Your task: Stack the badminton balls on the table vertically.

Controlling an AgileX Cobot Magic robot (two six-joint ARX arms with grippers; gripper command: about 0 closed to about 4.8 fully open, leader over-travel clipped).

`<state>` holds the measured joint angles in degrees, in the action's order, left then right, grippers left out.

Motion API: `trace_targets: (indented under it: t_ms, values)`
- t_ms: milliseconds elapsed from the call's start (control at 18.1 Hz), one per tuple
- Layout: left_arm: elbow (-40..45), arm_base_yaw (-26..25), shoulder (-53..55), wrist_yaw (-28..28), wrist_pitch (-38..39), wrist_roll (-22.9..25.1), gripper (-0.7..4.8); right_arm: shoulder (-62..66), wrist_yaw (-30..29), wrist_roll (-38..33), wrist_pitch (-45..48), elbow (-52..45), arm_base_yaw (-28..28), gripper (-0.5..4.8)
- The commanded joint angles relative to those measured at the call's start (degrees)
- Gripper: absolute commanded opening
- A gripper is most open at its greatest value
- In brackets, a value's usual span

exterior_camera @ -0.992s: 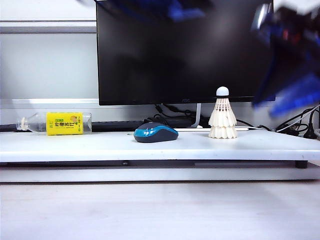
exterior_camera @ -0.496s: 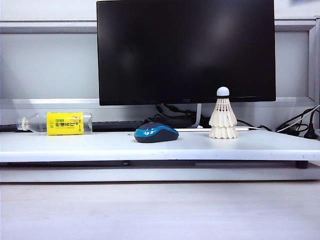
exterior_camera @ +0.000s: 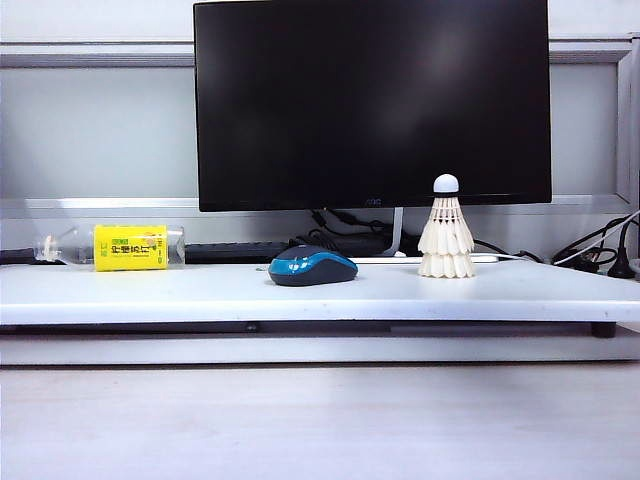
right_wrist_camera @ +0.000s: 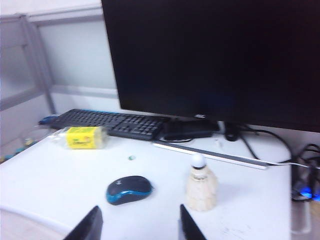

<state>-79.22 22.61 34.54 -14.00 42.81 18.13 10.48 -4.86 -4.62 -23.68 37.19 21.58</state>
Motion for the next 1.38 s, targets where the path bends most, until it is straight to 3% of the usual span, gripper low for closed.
trace_targets:
  t_ms: [55,386,882,1378]
  values:
    - [5.68,0.00,-7.08,0.59,-0.04,-1.84,2.09,-1.16,1.57,0.17,-3.67,0.24,0.02,1.98]
    - [18.93,0.02,-17.86,1.11,-0.52,-8.48,2.09,-1.27,2.25,0.15,-6.60,0.15,0.02,1.98]
    - [41.79,0.02,-25.75,-1.68,-16.94,-20.26,2.06,-1.40,2.27,-2.80,-7.65,-1.44,0.02,1.98]
    - [55.71,0.02,-26.84,-1.60,-28.17,-21.79,2.05,-7.82,2.21,-3.61,4.94,-13.27,0.09,1.98]
